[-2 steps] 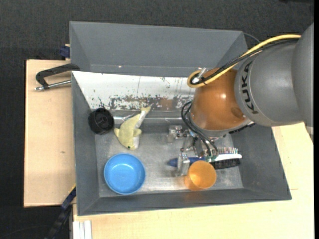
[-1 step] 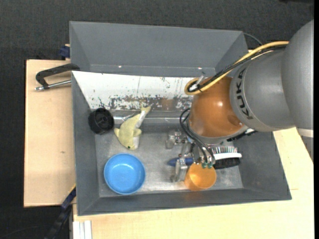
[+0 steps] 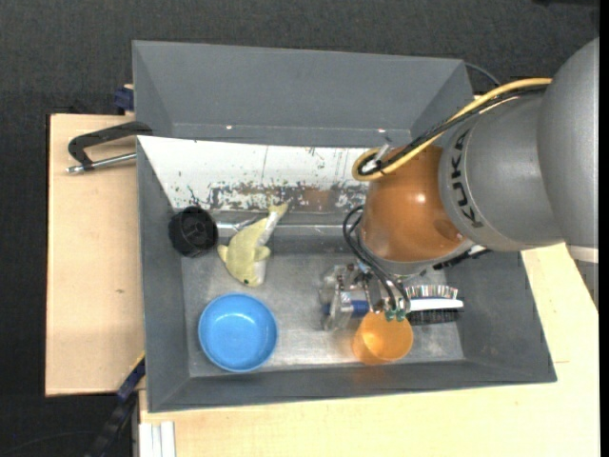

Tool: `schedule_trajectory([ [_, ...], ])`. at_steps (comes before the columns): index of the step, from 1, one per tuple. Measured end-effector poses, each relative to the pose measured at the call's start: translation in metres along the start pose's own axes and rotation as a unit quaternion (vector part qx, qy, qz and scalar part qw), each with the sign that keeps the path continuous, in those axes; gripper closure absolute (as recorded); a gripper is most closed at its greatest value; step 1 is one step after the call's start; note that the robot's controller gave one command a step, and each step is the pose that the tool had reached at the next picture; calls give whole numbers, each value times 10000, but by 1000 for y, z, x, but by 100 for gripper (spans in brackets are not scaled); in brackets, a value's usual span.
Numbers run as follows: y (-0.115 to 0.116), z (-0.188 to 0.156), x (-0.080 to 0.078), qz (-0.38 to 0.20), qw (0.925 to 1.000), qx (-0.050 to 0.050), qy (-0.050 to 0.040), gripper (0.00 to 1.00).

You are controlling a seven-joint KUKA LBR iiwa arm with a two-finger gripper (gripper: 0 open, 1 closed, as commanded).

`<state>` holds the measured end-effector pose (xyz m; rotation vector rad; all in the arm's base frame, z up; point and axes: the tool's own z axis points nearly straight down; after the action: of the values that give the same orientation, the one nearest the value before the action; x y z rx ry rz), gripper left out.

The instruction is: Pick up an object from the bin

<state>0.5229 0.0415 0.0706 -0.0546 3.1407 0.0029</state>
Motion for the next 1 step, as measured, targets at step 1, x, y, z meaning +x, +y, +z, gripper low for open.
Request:
schedule_trajectory([
  [1,13,-83,11,-2055,9786,8,-44,100],
])
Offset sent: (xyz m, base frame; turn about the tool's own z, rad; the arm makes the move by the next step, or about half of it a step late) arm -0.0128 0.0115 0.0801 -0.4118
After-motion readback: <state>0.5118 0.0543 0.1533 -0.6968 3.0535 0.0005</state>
